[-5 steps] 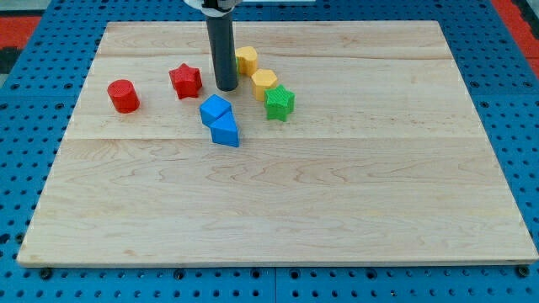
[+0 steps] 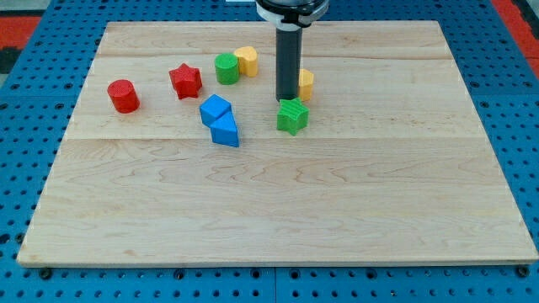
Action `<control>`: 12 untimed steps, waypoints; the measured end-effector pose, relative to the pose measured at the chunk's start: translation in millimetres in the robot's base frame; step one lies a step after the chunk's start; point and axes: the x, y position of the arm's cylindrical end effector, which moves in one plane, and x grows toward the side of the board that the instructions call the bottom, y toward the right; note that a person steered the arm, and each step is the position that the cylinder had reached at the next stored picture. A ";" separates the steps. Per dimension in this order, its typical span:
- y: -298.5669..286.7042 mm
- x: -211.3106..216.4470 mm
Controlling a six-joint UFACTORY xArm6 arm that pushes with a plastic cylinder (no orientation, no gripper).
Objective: Move both the stars diagonally to each other
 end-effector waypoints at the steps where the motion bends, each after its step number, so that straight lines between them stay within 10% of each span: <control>1: 13.4 9.5; 3: 45.9 86.4; 8: -102.0 -164.2; 11: -133.5 -12.8; 12: -139.6 -23.6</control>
